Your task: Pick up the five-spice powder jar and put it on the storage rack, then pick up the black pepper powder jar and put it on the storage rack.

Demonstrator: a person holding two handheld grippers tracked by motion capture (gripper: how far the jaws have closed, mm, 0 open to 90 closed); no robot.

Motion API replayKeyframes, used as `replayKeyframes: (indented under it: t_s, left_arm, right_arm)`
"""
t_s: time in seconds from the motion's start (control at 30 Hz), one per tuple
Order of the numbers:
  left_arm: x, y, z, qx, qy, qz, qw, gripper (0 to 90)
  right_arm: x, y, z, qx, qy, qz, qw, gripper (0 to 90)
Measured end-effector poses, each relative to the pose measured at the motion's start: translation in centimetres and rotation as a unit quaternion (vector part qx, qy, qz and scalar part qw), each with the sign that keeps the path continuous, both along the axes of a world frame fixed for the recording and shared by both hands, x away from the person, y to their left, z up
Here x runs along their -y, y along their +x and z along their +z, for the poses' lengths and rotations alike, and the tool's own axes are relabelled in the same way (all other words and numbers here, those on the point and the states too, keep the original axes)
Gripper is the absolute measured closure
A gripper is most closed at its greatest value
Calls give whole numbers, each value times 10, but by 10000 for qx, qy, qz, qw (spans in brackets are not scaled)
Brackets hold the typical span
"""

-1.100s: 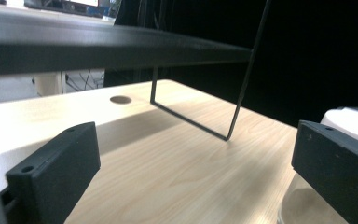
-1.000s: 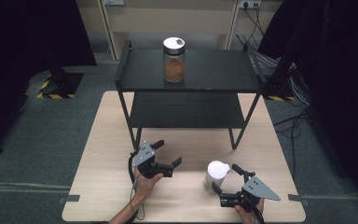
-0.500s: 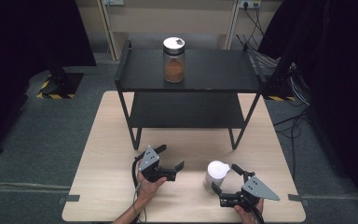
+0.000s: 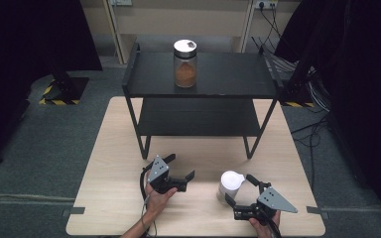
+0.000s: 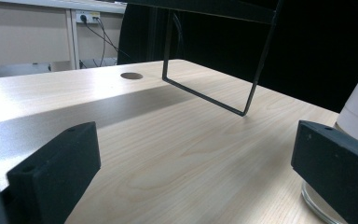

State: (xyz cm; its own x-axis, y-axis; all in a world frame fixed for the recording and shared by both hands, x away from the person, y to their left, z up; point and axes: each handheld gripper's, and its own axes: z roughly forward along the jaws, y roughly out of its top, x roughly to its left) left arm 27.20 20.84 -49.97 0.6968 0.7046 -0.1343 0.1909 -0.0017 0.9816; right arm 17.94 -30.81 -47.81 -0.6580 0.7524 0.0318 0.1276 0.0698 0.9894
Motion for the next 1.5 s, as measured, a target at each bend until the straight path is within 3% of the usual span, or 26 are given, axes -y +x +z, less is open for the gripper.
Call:
replayKeyframes:
  t_s: [1.5]
  left_arm:
    - [2, -2, -1, 21, 23, 100, 9999, 6]
  right_arm:
    - [-1, 1, 0, -31, -1, -1, 10000, 5]
